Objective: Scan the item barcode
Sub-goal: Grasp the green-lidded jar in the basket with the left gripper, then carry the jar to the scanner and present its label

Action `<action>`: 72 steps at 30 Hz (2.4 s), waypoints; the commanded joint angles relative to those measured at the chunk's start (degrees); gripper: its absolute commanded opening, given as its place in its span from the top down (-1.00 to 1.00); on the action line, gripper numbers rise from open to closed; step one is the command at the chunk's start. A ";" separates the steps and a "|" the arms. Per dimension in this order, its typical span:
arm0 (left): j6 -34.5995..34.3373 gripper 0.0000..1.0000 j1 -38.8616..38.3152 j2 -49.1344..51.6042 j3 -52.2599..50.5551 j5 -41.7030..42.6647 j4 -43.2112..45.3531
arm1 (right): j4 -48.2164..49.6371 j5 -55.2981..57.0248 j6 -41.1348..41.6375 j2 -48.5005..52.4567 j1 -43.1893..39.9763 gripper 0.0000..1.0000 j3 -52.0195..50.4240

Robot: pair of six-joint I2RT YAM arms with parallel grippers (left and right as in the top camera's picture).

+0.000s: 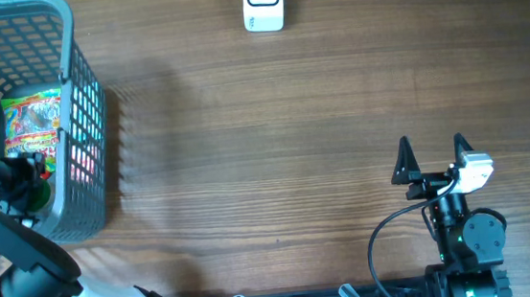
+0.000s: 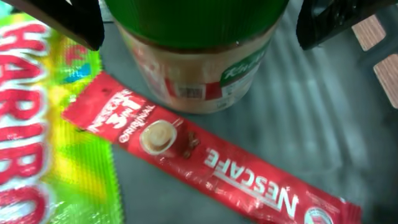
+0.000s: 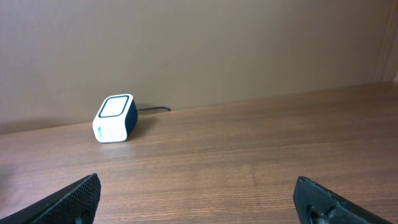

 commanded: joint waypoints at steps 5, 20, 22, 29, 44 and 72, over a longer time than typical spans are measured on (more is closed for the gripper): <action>0.07 -0.77 0.07 0.92 -4.87 -0.11 3.50 | 0.20 0.35 -0.83 -0.26 -0.20 -0.99 -0.07; 3.39 -0.33 0.04 0.87 16.41 2.93 -13.07 | 0.20 0.35 -0.81 -0.26 -0.20 -1.00 -0.07; 6.03 -0.30 0.07 0.76 22.67 7.65 -16.79 | 0.20 0.35 -0.79 -0.26 -0.20 -0.99 -0.07; 11.10 -0.28 -3.17 -6.43 39.21 26.56 -21.81 | 0.20 0.35 -0.81 -0.26 -0.20 -0.99 -0.07; 22.32 -0.29 -46.25 -10.51 39.98 43.63 -11.87 | 0.20 0.35 -0.81 -0.26 -0.20 -0.99 -0.07; 62.90 -0.36 -69.53 19.02 18.38 17.57 -5.40 | 0.20 0.35 -0.81 -0.26 -0.20 -1.00 -0.07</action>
